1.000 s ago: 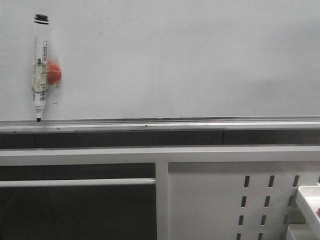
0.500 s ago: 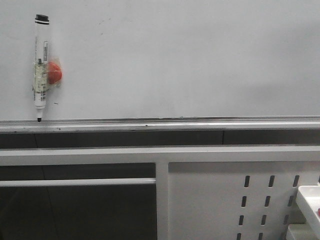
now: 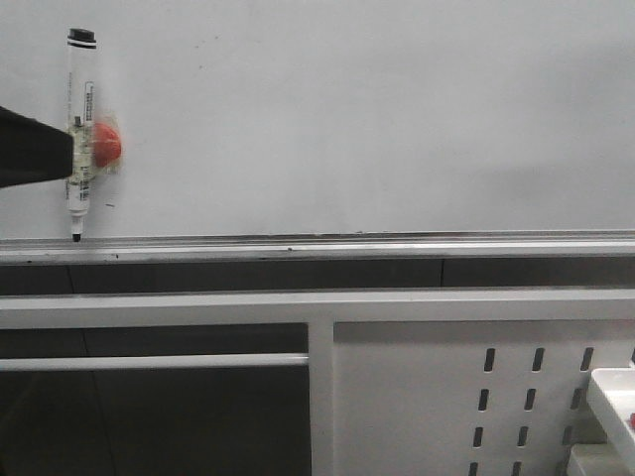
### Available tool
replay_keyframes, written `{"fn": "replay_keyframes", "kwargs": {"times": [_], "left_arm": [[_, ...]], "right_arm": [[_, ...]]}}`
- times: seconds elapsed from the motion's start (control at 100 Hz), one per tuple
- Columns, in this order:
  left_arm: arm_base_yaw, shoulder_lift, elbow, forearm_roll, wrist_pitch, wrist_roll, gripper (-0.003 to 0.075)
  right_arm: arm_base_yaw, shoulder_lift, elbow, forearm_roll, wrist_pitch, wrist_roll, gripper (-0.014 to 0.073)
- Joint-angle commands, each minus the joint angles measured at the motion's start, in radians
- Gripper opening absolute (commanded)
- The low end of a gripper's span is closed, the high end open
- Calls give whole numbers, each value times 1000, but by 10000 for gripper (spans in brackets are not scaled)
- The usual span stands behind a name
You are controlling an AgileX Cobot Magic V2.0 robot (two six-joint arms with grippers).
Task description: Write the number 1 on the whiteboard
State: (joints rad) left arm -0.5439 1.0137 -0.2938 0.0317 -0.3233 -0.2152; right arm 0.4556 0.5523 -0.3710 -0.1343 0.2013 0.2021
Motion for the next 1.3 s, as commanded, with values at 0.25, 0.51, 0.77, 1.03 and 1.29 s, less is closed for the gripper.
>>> {"fn": "replay_keyframes", "kwargs": {"times": [0.25,0.51,0.77,1.03,1.29], "left_arm": [[-5,138,-30,-74,-219,32,410],[-5,145,-30,-151,-246,183,410],[-5,176,-39,-151,-301,183,410],[-5,285,-97,-151,-301,183,385],[-5,334,-147,-163,-302,183,363]], "right_arm": [[-1,9,-37,-10,-83,-9,371],[-1,9,-37,-10,-83,-9,371],[-1,13,-37,-10,-83,-9,371],[-1,13,-37,-8,-83,-9,371],[-1,13,-37,-8,-83,-9,371]]}}
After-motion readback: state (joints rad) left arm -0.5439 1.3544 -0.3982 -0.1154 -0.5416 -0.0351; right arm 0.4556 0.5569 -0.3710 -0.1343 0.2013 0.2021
